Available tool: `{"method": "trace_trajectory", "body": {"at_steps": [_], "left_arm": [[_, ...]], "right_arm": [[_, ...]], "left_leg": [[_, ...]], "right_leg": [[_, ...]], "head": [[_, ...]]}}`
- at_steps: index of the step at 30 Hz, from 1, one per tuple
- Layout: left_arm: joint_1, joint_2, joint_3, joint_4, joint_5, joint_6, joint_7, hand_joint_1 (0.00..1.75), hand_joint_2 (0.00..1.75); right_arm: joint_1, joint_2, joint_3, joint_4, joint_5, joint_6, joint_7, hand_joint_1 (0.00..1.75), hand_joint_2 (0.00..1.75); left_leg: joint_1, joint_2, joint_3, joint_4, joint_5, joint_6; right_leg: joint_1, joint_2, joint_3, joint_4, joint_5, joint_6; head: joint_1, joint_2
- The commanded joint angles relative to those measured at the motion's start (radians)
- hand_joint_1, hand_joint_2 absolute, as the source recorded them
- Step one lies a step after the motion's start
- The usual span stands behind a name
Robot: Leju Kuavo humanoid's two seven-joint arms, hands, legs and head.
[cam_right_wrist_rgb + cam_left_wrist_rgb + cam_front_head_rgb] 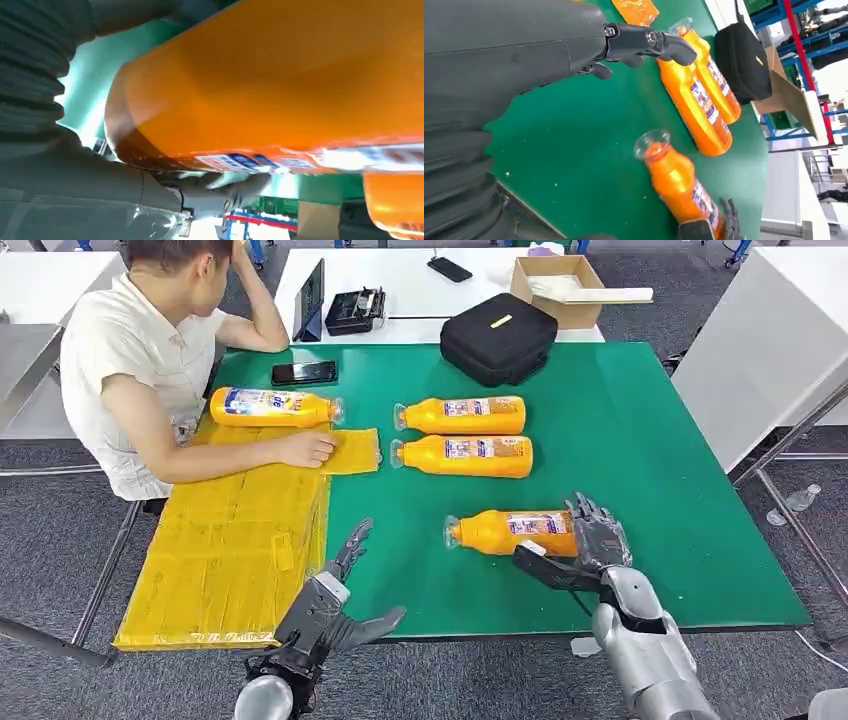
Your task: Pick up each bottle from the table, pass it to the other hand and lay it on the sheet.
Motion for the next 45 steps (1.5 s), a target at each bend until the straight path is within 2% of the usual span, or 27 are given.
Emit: {"method": "trace_trajectory", "body": {"at_steps": [1, 3, 6, 12, 15, 20, 22, 24, 25, 26, 27, 31, 36, 45], "left_arm": [[-0.029, -0.036, -0.04, 0.075, 0.006, -0.008, -0.01, 0.0, 1.75], [-0.029, -0.034, -0.046, 0.077, 0.008, -0.009, -0.013, 0.0, 1.75], [-0.032, -0.032, -0.053, 0.079, 0.01, -0.007, -0.016, 0.0, 1.75], [-0.032, -0.031, -0.053, 0.078, 0.011, -0.006, -0.017, 0.0, 1.75], [-0.033, -0.031, -0.055, 0.076, 0.012, -0.006, -0.018, 0.0, 1.75], [-0.021, -0.034, -0.051, 0.062, 0.022, 0.002, -0.025, 0.0, 1.75], [-0.011, -0.031, -0.046, 0.063, 0.031, 0.01, -0.034, 0.0, 1.75], [-0.008, -0.03, -0.046, 0.063, 0.032, 0.011, -0.036, 0.0, 1.75], [-0.008, -0.03, -0.046, 0.063, 0.032, 0.011, -0.036, 0.0, 1.75], [-0.008, -0.03, -0.046, 0.063, 0.032, 0.011, -0.036, 0.0, 1.75], [-0.011, -0.037, -0.039, 0.062, 0.036, 0.015, -0.038, 0.0, 1.75], [0.002, -0.05, -0.023, 0.076, 0.138, -0.033, -0.007, 0.0, 1.75], [0.017, -0.031, -0.053, 0.091, 0.186, -0.027, -0.046, 0.0, 1.75], [0.012, -0.028, -0.057, 0.085, 0.194, -0.021, -0.043, 0.0, 1.75]], "right_arm": [[0.081, -0.047, -0.084, 0.151, -0.132, 0.037, -0.112, 1.75, 1.75], [0.124, -0.056, -0.108, 0.114, -0.212, 0.056, -0.161, 1.75, 1.75], [0.173, -0.08, -0.093, 0.058, -0.279, 0.068, -0.18, 1.75, 1.75], [0.175, -0.081, -0.092, 0.049, -0.312, 0.076, -0.187, 1.75, 1.75], [0.191, -0.089, -0.085, 0.021, -0.339, 0.068, -0.197, 1.75, 1.75], [0.218, -0.047, -0.096, -0.077, -0.394, 0.014, -0.228, 1.75, 1.75], [0.254, -0.03, -0.107, -0.147, -0.435, 0.015, -0.253, 1.75, 1.75], [0.264, -0.027, -0.106, -0.162, -0.437, 0.018, -0.249, 1.75, 1.75], [0.264, -0.027, -0.106, -0.162, -0.437, 0.018, -0.249, 1.75, 1.75], [0.264, -0.027, -0.106, -0.162, -0.437, 0.018, -0.249, 1.75, 1.75], [0.271, -0.017, -0.116, -0.188, -0.474, 0.03, -0.275, 1.75, 1.75], [0.279, 0.046, -0.071, -0.321, -0.509, 0.04, -0.298, 1.75, 1.75], [0.252, 0.084, -0.009, -0.35, -0.511, 0.04, -0.272, 1.75, 1.75], [0.255, 0.076, -0.012, -0.343, -0.522, 0.034, -0.282, 1.75, 1.75]], "left_leg": [[0.003, -0.007, 0.0, -0.001, 0.002, 0.001], [0.004, -0.006, -0.001, -0.002, 0.003, 0.001], [0.003, -0.011, 0.004, -0.002, 0.0, 0.002], [0.003, -0.007, 0.007, -0.001, -0.003, 0.003], [0.004, -0.009, 0.007, -0.001, -0.003, 0.004], [0.004, -0.006, 0.007, -0.001, -0.004, 0.004], [0.004, -0.005, 0.007, -0.001, -0.004, 0.004], [0.004, -0.005, 0.008, -0.001, -0.005, 0.004], [0.004, -0.006, 0.007, -0.002, -0.004, 0.004], [0.004, -0.005, 0.006, -0.001, -0.004, 0.004], [0.004, -0.004, 0.006, -0.002, -0.005, 0.004], [0.004, -0.003, 0.005, 0.0, -0.005, 0.004], [0.004, 0.004, 0.004, -0.002, -0.005, 0.004], [0.002, -0.002, -0.002, -0.001, -0.004, 0.005]], "right_leg": [[0.003, -0.008, 0.004, -0.004, 0.001, -0.004], [0.005, -0.009, 0.005, -0.007, 0.002, -0.007], [0.004, -0.012, 0.009, -0.007, -0.002, -0.003], [0.004, -0.006, 0.013, -0.01, -0.003, 0.0], [0.004, -0.008, 0.015, -0.012, -0.003, 0.0], [0.004, -0.005, 0.016, -0.014, -0.002, 0.0], [0.004, -0.004, 0.016, -0.014, -0.002, 0.0], [0.003, -0.003, 0.017, -0.013, -0.003, 0.001], [0.004, -0.005, 0.016, -0.014, -0.003, -0.003], [0.003, -0.003, 0.019, -0.013, -0.002, 0.0], [0.004, -0.002, 0.024, -0.014, -0.002, -0.001], [0.004, -0.002, 0.022, -0.012, -0.001, 0.0], [0.003, 0.004, 0.019, -0.012, 0.0, 0.0], [0.001, 0.0, 0.017, -0.011, -0.001, 0.003]], "head": [[0.0, 0.0], [0.0, 0.0], [0.0, 0.0], [0.0, 0.0], [0.0, 0.0], [0.0, 0.0], [0.0, 0.0], [0.0, 0.0], [0.0, 0.0], [0.0, 0.0], [0.0, 0.0], [0.0, 0.0], [0.0, 0.0], [0.0, 0.0]]}}
